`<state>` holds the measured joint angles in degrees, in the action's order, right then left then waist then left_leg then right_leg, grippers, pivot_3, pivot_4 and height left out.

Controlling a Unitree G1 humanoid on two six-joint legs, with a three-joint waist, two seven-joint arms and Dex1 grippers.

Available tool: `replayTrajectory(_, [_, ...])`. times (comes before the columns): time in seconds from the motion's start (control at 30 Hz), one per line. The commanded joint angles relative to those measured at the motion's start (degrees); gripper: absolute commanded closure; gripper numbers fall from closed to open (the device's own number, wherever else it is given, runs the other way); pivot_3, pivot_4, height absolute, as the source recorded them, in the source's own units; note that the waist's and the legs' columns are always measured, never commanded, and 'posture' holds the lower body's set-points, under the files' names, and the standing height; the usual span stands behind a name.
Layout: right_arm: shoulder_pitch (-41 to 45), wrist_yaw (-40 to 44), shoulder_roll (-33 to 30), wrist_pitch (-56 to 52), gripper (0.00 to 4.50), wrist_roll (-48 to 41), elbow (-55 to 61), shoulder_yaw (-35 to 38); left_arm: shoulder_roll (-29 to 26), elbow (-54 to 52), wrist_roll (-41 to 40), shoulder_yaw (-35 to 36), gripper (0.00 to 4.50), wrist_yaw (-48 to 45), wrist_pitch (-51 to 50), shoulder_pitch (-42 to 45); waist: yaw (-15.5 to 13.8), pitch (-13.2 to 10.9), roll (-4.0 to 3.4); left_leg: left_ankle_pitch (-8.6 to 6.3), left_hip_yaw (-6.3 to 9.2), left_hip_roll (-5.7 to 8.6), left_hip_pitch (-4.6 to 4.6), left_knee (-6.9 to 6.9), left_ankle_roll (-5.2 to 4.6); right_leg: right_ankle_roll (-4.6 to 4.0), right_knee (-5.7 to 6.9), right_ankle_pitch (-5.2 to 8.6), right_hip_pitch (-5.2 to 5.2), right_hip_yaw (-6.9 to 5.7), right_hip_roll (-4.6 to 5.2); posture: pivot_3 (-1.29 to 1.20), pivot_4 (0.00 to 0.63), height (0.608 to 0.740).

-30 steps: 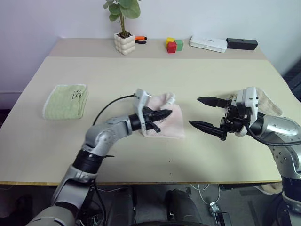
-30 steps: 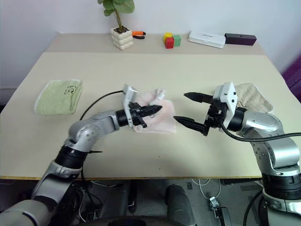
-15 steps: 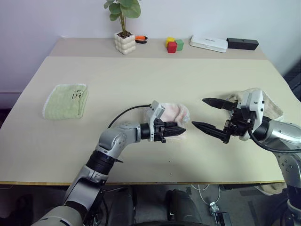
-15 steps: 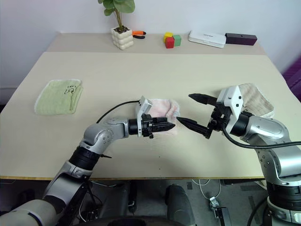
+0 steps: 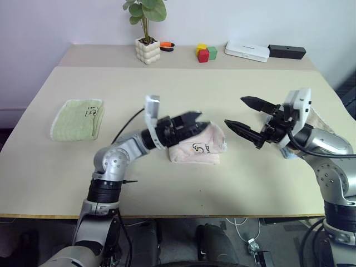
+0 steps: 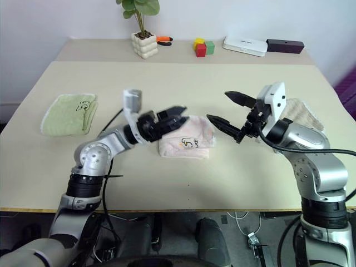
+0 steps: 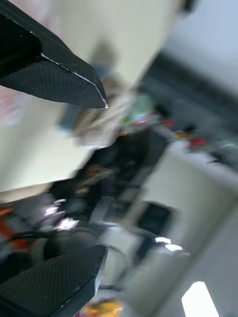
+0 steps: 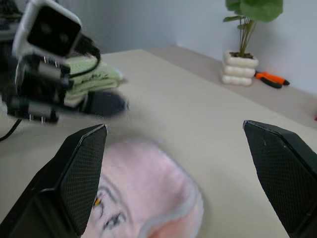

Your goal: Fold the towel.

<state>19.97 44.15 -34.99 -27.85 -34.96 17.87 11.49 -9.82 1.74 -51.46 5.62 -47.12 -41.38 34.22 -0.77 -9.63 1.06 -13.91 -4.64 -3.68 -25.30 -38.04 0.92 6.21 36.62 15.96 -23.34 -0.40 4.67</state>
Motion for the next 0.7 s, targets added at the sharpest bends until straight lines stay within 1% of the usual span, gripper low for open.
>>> replayTrajectory(0.03, [3.1,-8.2,4.7,1.5,0.00,3.0,-1.4,-0.7,1.4,2.6,4.2,1.7,0.05,4.3,6.3,1.4,0.1,0.0,0.00,0.00,0.00,0.01,0.00,-0.03,0.00,0.03,0.01,-0.02,0.00,0.00,0.00,0.00,0.150,0.735])
replayTrajectory(0.13, [4.7,-17.2,11.5,2.9,0.00,7.2,-2.5,-2.3,3.4,5.7,8.1,2.5,0.05,8.4,11.4,2.2,0.1,0.0,0.00,0.01,-0.03,0.02,0.00,-0.03,0.01,0.15,0.01,-0.08,0.01,0.00,0.00,0.00,0.150,0.735])
replayTrajectory(0.2, [5.1,-23.7,18.1,2.5,0.54,8.4,-2.0,-3.9,4.7,8.4,11.7,1.7,0.58,10.9,14.3,2.4,0.1,0.0,0.00,0.01,-0.03,0.02,-0.01,-0.01,0.02,0.18,0.07,-0.10,-0.03,0.00,0.00,0.00,0.150,0.735])
replayTrajectory(0.23, [5.1,-25.6,19.9,2.4,0.84,9.5,-1.5,-4.8,5.2,9.6,13.2,1.5,0.91,12.3,15.4,2.5,0.1,0.0,-0.01,0.02,-0.03,0.02,0.00,-0.01,0.03,0.21,0.11,-0.11,-0.05,0.00,0.00,0.00,0.150,0.735])
replayTrajectory(0.3, [4.6,-28.1,22.1,3.1,1.87,13.3,-0.3,-8.1,6.2,11.7,16.7,1.0,1.94,15.2,18.1,2.6,0.1,0.0,-0.01,0.03,-0.05,0.02,-0.05,-0.02,0.06,0.22,0.25,-0.12,-0.14,0.00,0.01,0.00,0.150,0.735])
replayTrajectory(0.33, [4.3,-29.8,23.9,3.7,2.29,15.4,0.1,-10.6,6.9,12.4,18.1,0.8,2.39,16.7,19.1,2.5,0.1,0.0,-0.01,0.03,-0.06,0.02,-0.05,-0.02,0.06,0.22,0.25,-0.12,-0.14,0.00,0.01,0.00,0.150,0.735])
replayTrajectory(0.37, [4.0,-31.6,25.7,3.9,2.88,17.0,0.0,-12.3,7.4,12.8,19.5,0.4,2.96,17.6,19.8,2.4,0.1,0.0,-0.01,0.04,-0.06,0.02,-0.05,-0.02,0.06,0.22,0.26,-0.12,-0.14,0.00,0.01,0.00,0.150,0.735])
replayTrajectory(0.47, [3.6,-34.7,28.3,4.6,4.46,21.5,-1.5,-15.8,8.6,12.7,21.4,-1.3,4.49,17.6,20.6,1.7,0.1,0.0,-0.01,0.05,-0.06,0.00,-0.05,-0.01,0.08,0.22,0.34,-0.11,-0.20,0.00,0.00,0.00,0.150,0.735])
replayTrajectory(0.57, [2.7,-36.9,29.3,2.5,4.46,23.6,-3.0,-16.7,9.6,12.7,22.6,-2.5,4.49,18.2,19.8,1.1,0.1,0.0,-0.01,0.05,-0.07,0.02,-0.06,-0.02,0.09,0.22,0.34,-0.11,-0.18,0.00,0.01,0.00,0.150,0.735])
replayTrajectory(0.7, [-1.1,-38.3,27.5,-1.1,4.46,27.5,-4.9,-17.7,10.5,12.7,24.8,-5.1,4.49,19.2,18.6,-0.4,0.2,0.0,-0.01,0.05,-0.07,0.01,-0.04,-0.02,0.08,0.22,0.34,-0.11,-0.17,0.00,0.01,0.00,0.150,0.735])
